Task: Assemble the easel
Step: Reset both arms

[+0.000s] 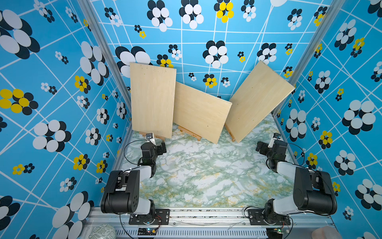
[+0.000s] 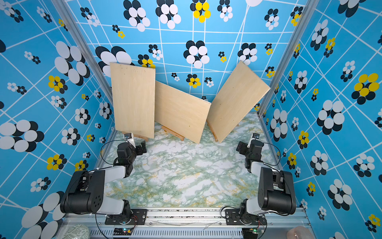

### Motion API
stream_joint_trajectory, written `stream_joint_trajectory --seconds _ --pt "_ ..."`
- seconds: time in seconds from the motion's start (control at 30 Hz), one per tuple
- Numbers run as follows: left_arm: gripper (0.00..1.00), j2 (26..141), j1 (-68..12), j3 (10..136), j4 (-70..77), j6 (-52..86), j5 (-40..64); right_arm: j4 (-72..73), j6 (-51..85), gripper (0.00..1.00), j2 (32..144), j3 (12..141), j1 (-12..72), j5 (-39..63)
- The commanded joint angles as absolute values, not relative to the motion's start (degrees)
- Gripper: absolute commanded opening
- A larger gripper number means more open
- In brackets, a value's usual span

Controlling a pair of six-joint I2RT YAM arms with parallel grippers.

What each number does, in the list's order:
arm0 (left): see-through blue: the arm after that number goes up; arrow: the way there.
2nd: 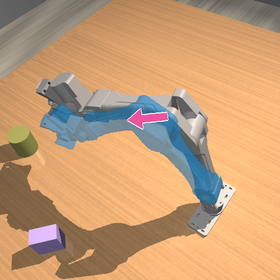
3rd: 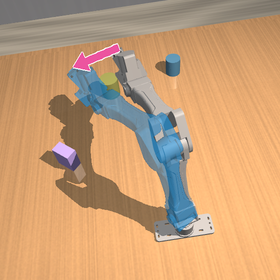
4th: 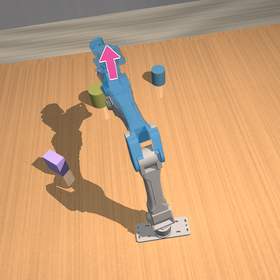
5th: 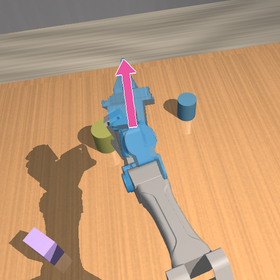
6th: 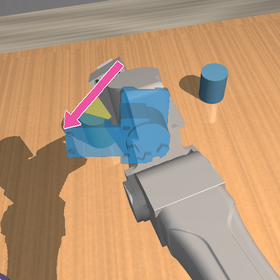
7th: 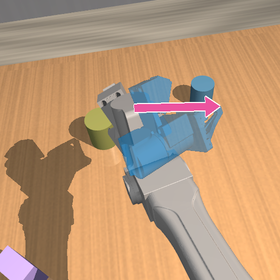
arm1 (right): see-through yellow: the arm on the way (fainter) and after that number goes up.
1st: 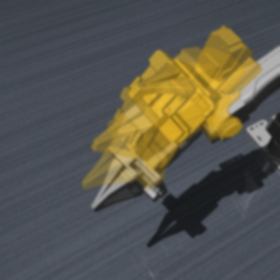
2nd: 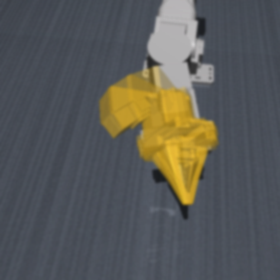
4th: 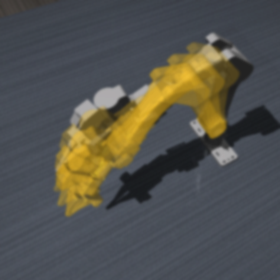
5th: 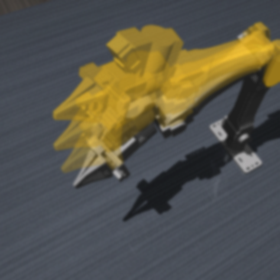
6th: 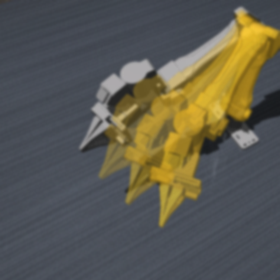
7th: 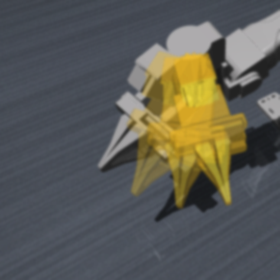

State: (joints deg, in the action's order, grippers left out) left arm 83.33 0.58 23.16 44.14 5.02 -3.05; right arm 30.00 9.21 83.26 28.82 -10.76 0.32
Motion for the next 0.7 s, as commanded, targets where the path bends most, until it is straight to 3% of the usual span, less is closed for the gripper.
stream_joint_trajectory --seconds 0.0,0.27,0.67 --pt "0.99 85.64 -0.23 20.33 53.15 2.93 -4.13 35.2 9.36 0.94 81.01 26.34 -10.02 0.28" --pt "0.99 88.81 -2.0 16.61 63.03 0.91 -5.34 43.81 7.92 0.94 77.21 19.9 -9.32 0.91" --pt "0.99 88.51 -1.58 18.09 59.77 1.84 -6.15 54.14 4.46 0.94 72.05 11.58 -7.04 -0.42"
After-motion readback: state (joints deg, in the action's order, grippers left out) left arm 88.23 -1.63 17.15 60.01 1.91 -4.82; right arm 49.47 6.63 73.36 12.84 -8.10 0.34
